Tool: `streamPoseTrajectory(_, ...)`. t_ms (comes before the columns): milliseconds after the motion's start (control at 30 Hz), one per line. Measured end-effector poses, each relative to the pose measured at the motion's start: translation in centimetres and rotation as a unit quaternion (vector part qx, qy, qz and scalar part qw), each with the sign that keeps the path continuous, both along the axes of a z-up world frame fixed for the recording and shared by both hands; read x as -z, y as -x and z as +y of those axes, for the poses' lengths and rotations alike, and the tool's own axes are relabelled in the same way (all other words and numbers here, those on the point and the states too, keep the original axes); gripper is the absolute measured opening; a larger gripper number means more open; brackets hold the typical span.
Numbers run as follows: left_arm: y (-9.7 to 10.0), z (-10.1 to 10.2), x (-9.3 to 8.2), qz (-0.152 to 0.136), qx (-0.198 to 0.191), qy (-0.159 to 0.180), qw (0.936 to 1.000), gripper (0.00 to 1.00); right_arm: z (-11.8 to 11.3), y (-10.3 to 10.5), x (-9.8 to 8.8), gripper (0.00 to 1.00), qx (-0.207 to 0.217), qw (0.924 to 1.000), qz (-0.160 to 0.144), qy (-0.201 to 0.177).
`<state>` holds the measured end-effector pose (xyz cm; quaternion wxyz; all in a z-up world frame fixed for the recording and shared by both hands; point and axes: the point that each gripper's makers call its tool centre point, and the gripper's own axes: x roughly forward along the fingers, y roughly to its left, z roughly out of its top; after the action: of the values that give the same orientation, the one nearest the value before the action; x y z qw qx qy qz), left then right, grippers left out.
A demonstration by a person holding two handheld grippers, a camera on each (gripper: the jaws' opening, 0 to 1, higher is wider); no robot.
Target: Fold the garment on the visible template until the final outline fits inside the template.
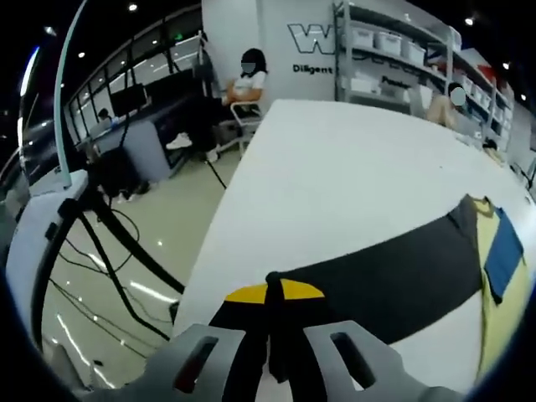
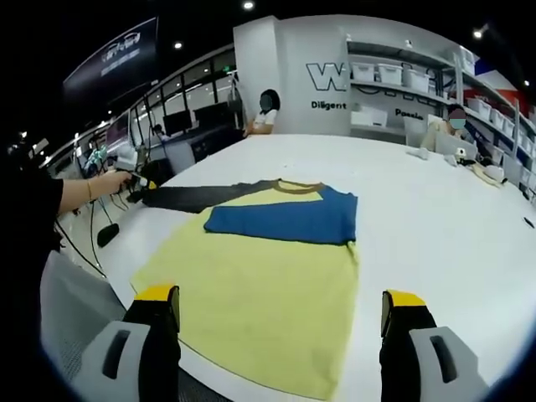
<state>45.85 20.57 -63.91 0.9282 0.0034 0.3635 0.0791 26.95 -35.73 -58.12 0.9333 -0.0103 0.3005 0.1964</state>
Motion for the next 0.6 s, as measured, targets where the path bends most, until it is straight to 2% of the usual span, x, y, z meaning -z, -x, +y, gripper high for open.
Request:
streamPoseTrajectory(100,0.4,0.0,0.5,0.004,-0.002,0.001,1.0000,0.01,0.0,0.0,0.1,0.99,-0.001,1.0000,0.002,0.002)
streamPoseTrajectory(200,0.2,-0.1,1.0,0.009,0.023,-0.009,0.9997,0.03,0.3,0.1,0.2,0.99,-0.003,1.0000,0.003,-0.002)
streamPoseTrajectory(267,0.2,-0.3,1.0,0.008,0.034,-0.010,0.9993,0.10,0.3,0.1,0.1,0.99,-0.005,1.0000,0.003,-0.002)
streamPoseTrajectory(367,0.2,-0.5,0.7,-0.003,0.034,0.010,0.9994,0.26,0.4,0.0,0.1,0.99,-0.004,1.0000,0.003,-0.004)
streamPoseTrajectory(500,0.5,-0.3,1.1,0.001,0.046,0.007,0.9989,0.37,0.5,0.0,0.2,0.99,-0.005,1.0000,0.003,-0.004)
streamPoseTrajectory(600,0.9,-0.6,1.4,0.000,0.049,0.018,0.9986,0.42,0.7,0.0,0.3,0.99,-0.007,0.9999,0.003,-0.006)
